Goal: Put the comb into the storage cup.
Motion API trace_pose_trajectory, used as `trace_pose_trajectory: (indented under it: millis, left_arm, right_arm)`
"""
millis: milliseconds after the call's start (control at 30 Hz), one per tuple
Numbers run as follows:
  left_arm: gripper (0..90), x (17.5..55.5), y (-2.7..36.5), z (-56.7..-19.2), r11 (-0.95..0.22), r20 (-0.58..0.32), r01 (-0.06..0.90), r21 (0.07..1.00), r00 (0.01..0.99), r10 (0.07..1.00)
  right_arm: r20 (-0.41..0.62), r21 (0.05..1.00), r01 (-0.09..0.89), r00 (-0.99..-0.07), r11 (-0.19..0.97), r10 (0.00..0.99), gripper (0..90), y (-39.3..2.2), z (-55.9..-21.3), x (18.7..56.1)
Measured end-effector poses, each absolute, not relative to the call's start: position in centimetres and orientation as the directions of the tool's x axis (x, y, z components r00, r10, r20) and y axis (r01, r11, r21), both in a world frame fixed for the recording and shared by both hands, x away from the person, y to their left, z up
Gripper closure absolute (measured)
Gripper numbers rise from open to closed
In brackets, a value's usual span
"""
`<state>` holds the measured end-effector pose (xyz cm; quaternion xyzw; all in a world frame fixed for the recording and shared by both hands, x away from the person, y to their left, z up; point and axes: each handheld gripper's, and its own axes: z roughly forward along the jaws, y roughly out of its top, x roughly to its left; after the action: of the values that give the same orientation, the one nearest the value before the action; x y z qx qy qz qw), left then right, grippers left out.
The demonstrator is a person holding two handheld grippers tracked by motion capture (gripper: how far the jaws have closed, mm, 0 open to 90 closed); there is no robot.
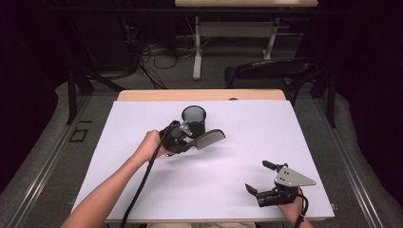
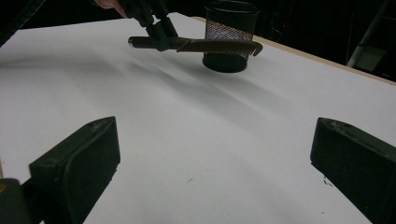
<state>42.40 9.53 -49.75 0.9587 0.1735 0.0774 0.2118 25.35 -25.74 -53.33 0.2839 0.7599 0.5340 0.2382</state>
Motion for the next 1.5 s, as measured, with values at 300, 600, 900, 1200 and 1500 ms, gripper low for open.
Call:
trace_pose_trajectory:
  millis: [300,600,900,1200,1500]
  left_arm:
    - [72.6,41.8,10.1,-49.6,-0.835,0.085,0.292,0.466,0.925,0.371]
    - [72.6,41.1,10.9,-49.3,-0.804,0.094,0.29,0.519,0.916,0.391]
    - [72.6,40.4,11.5,-49.3,-0.773,0.09,0.292,0.562,0.908,0.409]
    - [72.6,39.9,12.8,-49.3,-0.718,0.084,0.304,0.626,0.889,0.449]
    - [72.6,39.5,13.5,-49.1,-0.694,0.084,0.302,0.654,0.882,0.463]
  right_arm:
    - [-0.059,0.946,0.18,-0.724,0.27,0.687,1.0,-25.7,-53.3,25.4]
    - [-0.057,0.946,0.181,-0.723,0.269,0.689,1.0,-25.7,-53.4,25.4]
    - [-0.062,0.945,0.18,-0.722,0.273,0.69,1.0,-25.6,-53.3,25.4]
    - [-0.062,0.944,0.183,-0.72,0.275,0.691,1.0,-25.6,-53.4,25.4]
    - [-0.059,0.945,0.183,-0.719,0.271,0.693,1.0,-25.6,-53.4,25.4]
